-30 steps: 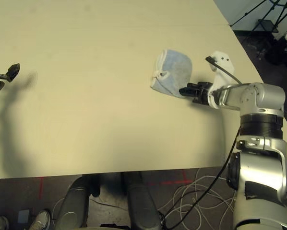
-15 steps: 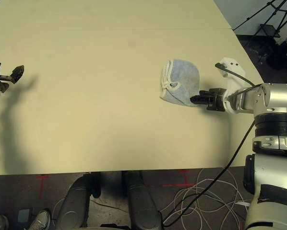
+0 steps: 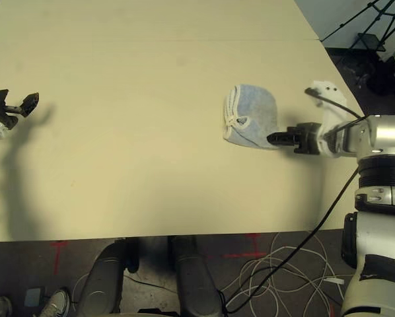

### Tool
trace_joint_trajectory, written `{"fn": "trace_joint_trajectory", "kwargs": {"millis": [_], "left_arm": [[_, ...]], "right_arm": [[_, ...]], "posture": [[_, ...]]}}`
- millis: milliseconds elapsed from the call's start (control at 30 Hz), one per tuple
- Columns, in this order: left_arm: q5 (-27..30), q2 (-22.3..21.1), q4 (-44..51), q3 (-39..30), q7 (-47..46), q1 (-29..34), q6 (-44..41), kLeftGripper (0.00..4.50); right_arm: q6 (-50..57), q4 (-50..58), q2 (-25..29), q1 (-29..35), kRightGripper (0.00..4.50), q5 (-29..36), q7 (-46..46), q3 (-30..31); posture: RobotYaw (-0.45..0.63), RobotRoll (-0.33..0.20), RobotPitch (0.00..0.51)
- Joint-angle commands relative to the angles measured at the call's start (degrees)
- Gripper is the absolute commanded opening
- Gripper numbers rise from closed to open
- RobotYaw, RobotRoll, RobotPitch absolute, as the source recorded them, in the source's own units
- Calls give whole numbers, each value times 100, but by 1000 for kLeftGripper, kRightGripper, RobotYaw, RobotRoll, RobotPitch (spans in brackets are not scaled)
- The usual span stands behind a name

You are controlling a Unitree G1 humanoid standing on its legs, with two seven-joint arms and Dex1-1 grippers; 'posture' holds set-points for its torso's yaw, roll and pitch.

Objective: Wipe the water off the table with a rag.

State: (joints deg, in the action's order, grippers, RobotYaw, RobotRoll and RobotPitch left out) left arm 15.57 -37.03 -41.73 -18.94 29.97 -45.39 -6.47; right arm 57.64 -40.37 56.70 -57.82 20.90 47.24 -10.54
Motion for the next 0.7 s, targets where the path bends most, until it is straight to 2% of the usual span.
{"fn": "trace_joint_trajectory", "kwargs": {"millis": [33,100,200,367,533,700], "left_arm": [[56,135,54,0,-53,85,-83,4500],[54,198,-21,-32,-141,44,-5,4500],[-1,296,-159,-42,-316,-2,142,4500],[-110,445,-346,10,-610,-58,371,4500],[-182,667,-457,176,-674,-178,485,4500],[-202,704,-594,208,-658,-238,582,4500]], "right_arm": [[-1424,-546,-173,-274,3752,39,-833,-822],[-2552,-870,-658,-341,4388,109,-1404,-1243],[-4152,-997,-1373,-66,4449,-153,-1597,-1172],[-5995,-1480,-2248,71,4449,-590,-1650,-827],[-6816,-2241,-2506,-73,4449,-865,-1908,-707],[-7099,-2556,-2587,-160,4449,-910,-2218,-766]], "posture": [[-18,0,284],[-25,0,283],[-33,0,278],[-26,0,265],[-15,0,242],[-32,0,234]]}}
